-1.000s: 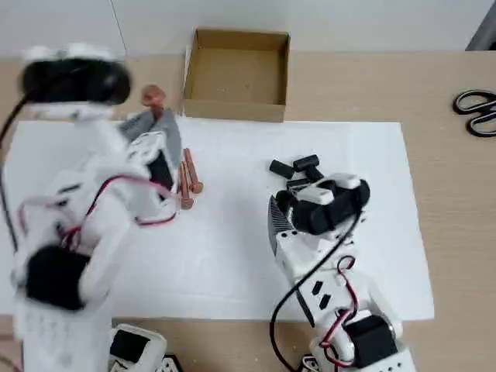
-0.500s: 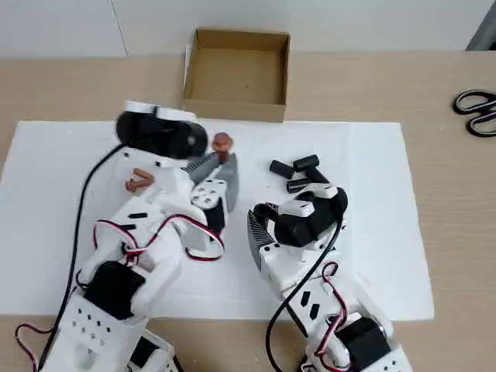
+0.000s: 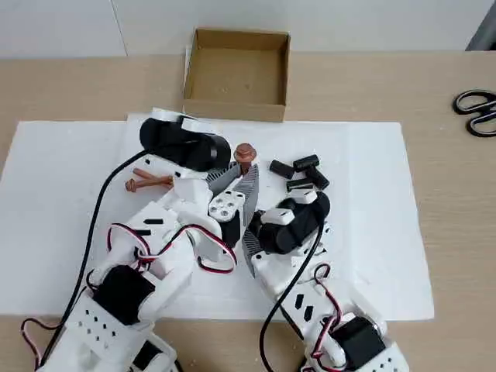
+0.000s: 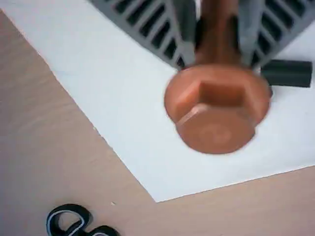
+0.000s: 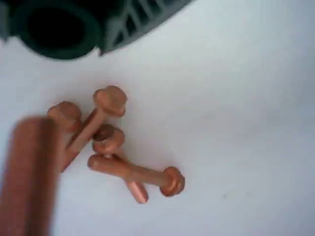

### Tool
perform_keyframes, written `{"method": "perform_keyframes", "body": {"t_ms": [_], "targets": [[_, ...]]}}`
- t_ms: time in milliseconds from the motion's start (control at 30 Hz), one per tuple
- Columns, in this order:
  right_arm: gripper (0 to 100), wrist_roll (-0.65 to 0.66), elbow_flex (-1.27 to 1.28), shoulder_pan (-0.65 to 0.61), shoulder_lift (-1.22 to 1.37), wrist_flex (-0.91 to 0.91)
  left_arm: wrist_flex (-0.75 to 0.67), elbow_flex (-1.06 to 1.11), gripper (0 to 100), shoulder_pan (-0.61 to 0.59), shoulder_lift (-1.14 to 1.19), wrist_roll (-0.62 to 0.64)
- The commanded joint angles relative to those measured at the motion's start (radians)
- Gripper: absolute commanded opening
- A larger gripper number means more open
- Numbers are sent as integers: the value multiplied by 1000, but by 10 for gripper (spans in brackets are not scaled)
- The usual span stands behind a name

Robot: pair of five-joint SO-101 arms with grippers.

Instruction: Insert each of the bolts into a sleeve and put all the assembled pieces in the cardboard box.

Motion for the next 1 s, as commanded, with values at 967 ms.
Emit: {"method": "perform_keyframes", "body": {"t_ms": [967], "targets": [[4,12,-5,-15,-12,-41,34,45,5,25,-18,43]]}}
